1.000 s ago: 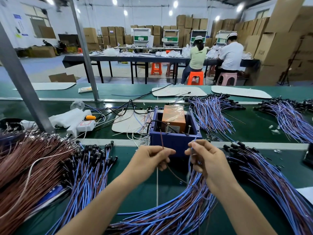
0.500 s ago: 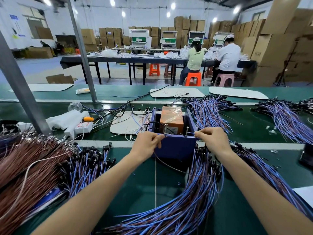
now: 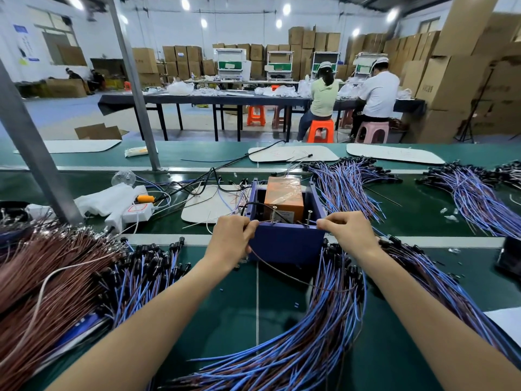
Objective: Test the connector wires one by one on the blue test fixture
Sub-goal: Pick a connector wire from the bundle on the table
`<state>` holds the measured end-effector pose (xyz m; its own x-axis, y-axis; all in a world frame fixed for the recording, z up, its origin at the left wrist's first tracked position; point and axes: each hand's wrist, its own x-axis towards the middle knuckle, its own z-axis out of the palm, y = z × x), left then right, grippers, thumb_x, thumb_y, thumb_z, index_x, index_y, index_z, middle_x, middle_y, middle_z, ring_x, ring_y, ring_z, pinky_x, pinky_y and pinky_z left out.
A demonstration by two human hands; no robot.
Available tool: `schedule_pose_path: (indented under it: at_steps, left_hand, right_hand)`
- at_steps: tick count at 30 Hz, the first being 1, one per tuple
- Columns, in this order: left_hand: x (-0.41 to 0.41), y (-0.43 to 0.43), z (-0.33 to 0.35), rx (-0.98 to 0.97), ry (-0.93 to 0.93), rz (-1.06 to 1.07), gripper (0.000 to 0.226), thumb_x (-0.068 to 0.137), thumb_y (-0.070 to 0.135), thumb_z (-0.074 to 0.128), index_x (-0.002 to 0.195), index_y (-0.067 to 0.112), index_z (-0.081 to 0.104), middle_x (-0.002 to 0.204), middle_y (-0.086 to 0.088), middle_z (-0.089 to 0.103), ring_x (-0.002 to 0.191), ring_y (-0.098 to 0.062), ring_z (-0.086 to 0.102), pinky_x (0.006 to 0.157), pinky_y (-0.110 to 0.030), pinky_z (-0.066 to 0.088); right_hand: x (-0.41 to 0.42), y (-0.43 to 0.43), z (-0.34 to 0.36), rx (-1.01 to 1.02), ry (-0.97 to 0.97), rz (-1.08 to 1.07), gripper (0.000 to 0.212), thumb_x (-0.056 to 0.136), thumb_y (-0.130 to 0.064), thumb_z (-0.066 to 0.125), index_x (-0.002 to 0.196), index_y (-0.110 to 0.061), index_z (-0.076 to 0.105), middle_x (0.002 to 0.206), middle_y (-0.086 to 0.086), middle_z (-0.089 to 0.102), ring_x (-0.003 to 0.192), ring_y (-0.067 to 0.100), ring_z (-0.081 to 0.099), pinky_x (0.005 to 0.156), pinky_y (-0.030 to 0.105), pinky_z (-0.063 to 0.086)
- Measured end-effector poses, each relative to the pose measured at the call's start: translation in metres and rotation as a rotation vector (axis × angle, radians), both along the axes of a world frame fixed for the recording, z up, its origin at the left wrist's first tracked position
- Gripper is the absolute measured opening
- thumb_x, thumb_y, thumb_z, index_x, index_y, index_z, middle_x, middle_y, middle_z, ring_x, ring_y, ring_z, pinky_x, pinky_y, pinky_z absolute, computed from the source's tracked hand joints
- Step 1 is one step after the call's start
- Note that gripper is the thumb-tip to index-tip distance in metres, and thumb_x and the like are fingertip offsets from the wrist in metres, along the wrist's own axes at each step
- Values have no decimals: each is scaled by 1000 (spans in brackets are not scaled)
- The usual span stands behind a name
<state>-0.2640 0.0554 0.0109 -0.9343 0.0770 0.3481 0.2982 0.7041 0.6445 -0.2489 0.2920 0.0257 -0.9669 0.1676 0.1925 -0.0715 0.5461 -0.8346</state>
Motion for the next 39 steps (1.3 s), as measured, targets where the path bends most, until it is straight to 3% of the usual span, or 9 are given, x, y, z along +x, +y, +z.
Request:
schedule_pose_path:
  at_steps: [7,17,20,24,26,29,32,34,39]
  left_hand:
    - [0,2,0,62,-33,-9,37,97,21,53,65,5,59,51,-10,61,38,-10,60,45,-28,53]
    - [5,4,7,114,-54,-15,29,97,17,53,73,2,61,54,-8,60,38,-6,58,39,-18,47]
    - [23,4,10,292,-126,-68,21,95,9,55,77,1,61,62,-12,62,44,-10,62,45,-22,52]
    - [71,-4,7,651,-356,-263,10,88,-6,59,82,2,62,68,-10,64,58,-17,67,56,-21,54]
    - [95,-21,2,676,-431,-354,10,83,-6,64,80,4,64,70,-12,67,63,-19,68,61,-22,55]
    - [121,-64,7,369,-575,-664,23,81,-8,65,88,13,70,87,-13,71,82,-23,70,76,-26,54]
    - [136,-106,15,93,-672,-931,57,76,-21,34,105,13,69,104,-9,70,100,-29,66,90,-35,50]
    - [139,-125,16,42,-619,-800,57,80,-16,35,106,20,71,102,-4,71,97,-24,67,87,-33,51]
    - [117,-139,-1,-229,-204,-74,42,85,1,64,90,43,66,89,17,70,83,3,63,74,-6,46]
  right_hand:
    - [0,5,-3,-100,-19,38,9,82,-22,72,77,-17,76,78,-1,74,84,13,68,88,32,50]
    - [7,4,5,-143,-31,54,11,85,-19,70,77,-13,75,75,-4,72,75,3,64,71,20,41]
    - [33,-9,9,-147,2,59,11,86,-20,69,78,-15,76,53,-16,63,50,-8,53,57,19,36]
    - [84,-44,-5,-72,42,240,6,85,-21,71,83,-20,76,78,-4,70,71,4,61,67,16,46]
    - [104,-57,-15,-64,8,346,10,87,-25,69,87,-19,77,86,-5,66,76,6,60,68,16,46]
    - [124,-63,-26,20,-103,532,21,90,-35,62,91,-19,76,88,-4,67,78,7,60,69,21,46]
    - [135,-65,-34,120,-146,693,24,91,-36,61,96,-17,74,90,-1,71,79,7,63,74,23,51]
    - [137,-70,-38,117,-142,722,22,91,-34,62,97,-16,74,89,1,72,78,9,64,74,24,51]
    - [130,-92,-46,109,-140,740,18,92,-22,62,98,-12,74,88,3,74,72,7,62,69,15,48]
